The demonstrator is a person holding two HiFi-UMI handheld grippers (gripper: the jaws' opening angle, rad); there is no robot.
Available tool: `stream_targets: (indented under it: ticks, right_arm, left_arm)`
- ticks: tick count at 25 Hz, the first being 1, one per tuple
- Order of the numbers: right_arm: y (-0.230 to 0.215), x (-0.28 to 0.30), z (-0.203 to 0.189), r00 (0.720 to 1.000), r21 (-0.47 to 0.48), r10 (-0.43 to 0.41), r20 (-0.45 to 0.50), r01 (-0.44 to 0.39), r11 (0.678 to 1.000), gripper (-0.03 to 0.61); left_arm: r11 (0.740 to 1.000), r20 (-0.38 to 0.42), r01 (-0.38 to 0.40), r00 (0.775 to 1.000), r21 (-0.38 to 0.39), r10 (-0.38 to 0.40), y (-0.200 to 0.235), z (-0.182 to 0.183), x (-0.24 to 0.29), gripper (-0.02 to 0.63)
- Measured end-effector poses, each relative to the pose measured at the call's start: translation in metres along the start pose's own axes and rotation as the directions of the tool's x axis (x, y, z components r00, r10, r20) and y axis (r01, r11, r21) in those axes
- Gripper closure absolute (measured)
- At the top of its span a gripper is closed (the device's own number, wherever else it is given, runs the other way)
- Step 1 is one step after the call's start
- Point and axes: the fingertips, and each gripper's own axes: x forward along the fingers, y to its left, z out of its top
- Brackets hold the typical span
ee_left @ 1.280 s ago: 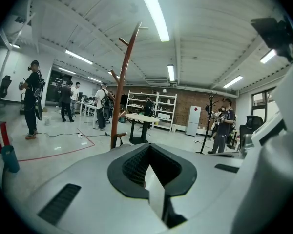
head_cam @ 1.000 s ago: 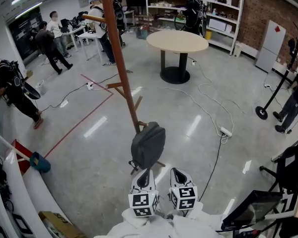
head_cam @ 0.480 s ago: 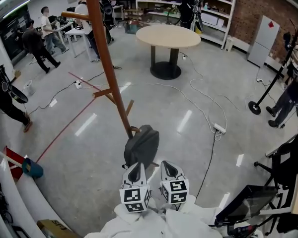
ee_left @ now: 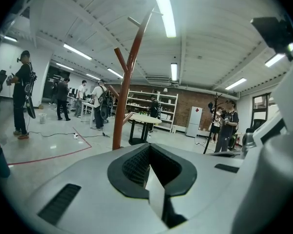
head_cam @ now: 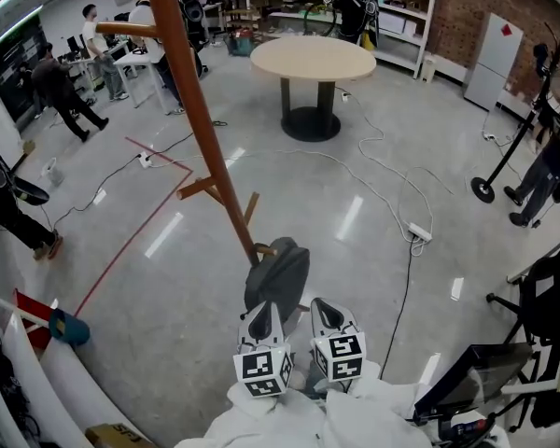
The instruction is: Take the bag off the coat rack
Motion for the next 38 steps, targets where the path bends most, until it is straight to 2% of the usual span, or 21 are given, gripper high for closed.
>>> stream_targets:
  ticks: [8, 14, 18, 26, 32, 33, 35, 38]
  right_arm:
    - [0.000, 0.013, 0.006, 0.999, -0.022, 0.034, -0.005, -0.034, 0.999, 0.568]
    - [-0.020, 0.026, 0.007, 1.000, -0.029, 0.014, -0.008, -0.014, 0.999, 0.567]
    - [-0.028, 0.047, 0.003, 0.998, -0.031, 0.057, -0.039, -0.058, 0.998, 0.566]
    - [-0.043, 0.094, -0.022, 0.985, -0.142, 0.085, -0.147, -0.106, 0.984, 0.565]
    - [-0.045, 0.114, -0.042, 0.968, -0.225, 0.122, -0.219, -0.171, 0.959, 0.562]
    - [-0.044, 0.117, -0.044, 0.964, -0.233, 0.130, -0.232, -0.185, 0.955, 0.556]
    - [-0.040, 0.124, -0.048, 0.955, -0.238, 0.153, -0.255, -0.216, 0.947, 0.479]
    - [-0.036, 0.136, -0.056, 0.941, -0.251, 0.179, -0.287, -0.254, 0.934, 0.457]
  left_arm:
    - [1.000, -0.003, -0.006, 1.000, 0.004, 0.006, -0.002, 0.003, 0.009, 0.612]
    - [0.999, -0.020, -0.035, 0.999, -0.012, 0.035, 0.003, -0.004, 0.008, 0.612]
    - [0.998, -0.044, -0.056, 0.998, -0.026, 0.054, 0.004, -0.014, 0.005, 0.612]
    - [0.997, -0.095, -0.069, 0.993, -0.032, 0.066, 0.000, -0.032, 0.003, 0.612]
    - [0.996, -0.105, -0.087, 0.991, -0.020, 0.084, 0.000, -0.034, 0.008, 0.612]
    - [0.996, -0.107, -0.090, 0.990, -0.019, 0.088, 0.000, -0.034, 0.009, 0.612]
    - [0.995, -0.110, -0.098, 0.989, -0.017, 0.096, 0.002, -0.034, 0.013, 0.612]
    - [0.994, -0.115, -0.110, 0.988, -0.011, 0.108, 0.004, -0.033, 0.017, 0.612]
